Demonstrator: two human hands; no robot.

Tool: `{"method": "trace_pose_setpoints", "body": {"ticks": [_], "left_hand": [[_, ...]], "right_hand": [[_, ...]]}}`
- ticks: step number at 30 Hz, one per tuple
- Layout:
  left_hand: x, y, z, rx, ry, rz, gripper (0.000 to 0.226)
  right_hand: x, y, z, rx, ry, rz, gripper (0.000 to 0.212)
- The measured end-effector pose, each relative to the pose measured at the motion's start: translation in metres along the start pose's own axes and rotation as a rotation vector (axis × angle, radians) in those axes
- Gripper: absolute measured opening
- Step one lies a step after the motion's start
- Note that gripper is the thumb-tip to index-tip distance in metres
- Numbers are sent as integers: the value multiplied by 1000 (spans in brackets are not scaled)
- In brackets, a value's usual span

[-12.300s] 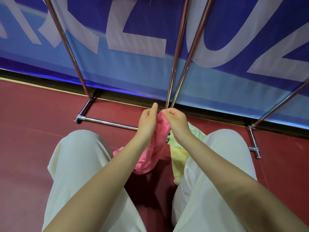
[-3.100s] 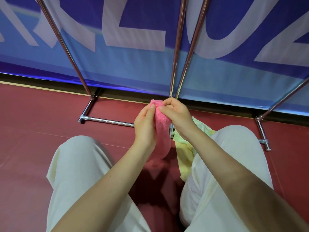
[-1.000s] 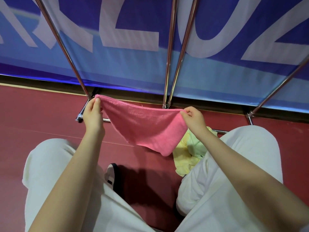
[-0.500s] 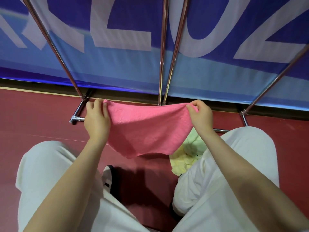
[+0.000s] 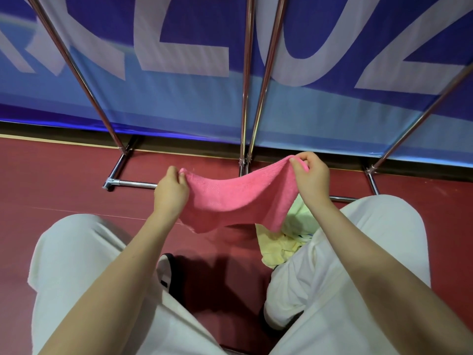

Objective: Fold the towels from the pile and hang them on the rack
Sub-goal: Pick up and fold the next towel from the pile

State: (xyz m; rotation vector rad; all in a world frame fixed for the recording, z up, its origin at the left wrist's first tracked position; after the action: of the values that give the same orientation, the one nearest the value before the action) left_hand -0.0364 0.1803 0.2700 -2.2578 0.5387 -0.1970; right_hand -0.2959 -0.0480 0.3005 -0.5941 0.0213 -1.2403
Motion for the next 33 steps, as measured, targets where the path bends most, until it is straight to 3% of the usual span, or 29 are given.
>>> {"method": "trace_pose_setpoints", "body": {"ticks": [6,10,15,18,22,28,33], "left_hand": [[12,-12,15,-116,-120,-97,29],[18,-18,32,-296,-263,-181,37],[16,-29,31,-475,-267,-264,31],[15,-39,28,-494,-235,-322,31],[12,-48,27,-500,-269,-370,34],[16,-30,44,-692,-509,-197,35],[4,-13,22,-848,-531,-86,34]], "right_hand": [[4,-1,-8,-46,44,26,9],[5,9,-20,-140,57,121,24],[4,13,-20,-225,28,176,15],[3,14,-26,-82,169,180,10],[-3,24,-33,363,450,149,12],[-5,29,-28,398,512,48,16],[-11,43,-21,477,575,-27,16]]}}
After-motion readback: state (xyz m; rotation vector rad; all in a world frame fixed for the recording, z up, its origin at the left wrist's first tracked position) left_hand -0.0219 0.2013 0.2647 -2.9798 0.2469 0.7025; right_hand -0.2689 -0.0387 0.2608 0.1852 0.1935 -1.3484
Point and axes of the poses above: each hand's wrist, its own x-axis towards the middle knuckle, its own y-axis out of the palm, z = x × y, the point moved 8 cm from there along x, towards the middle knuckle, and after that the axes turned 6 degrees about -y, right-handed, at the moved point
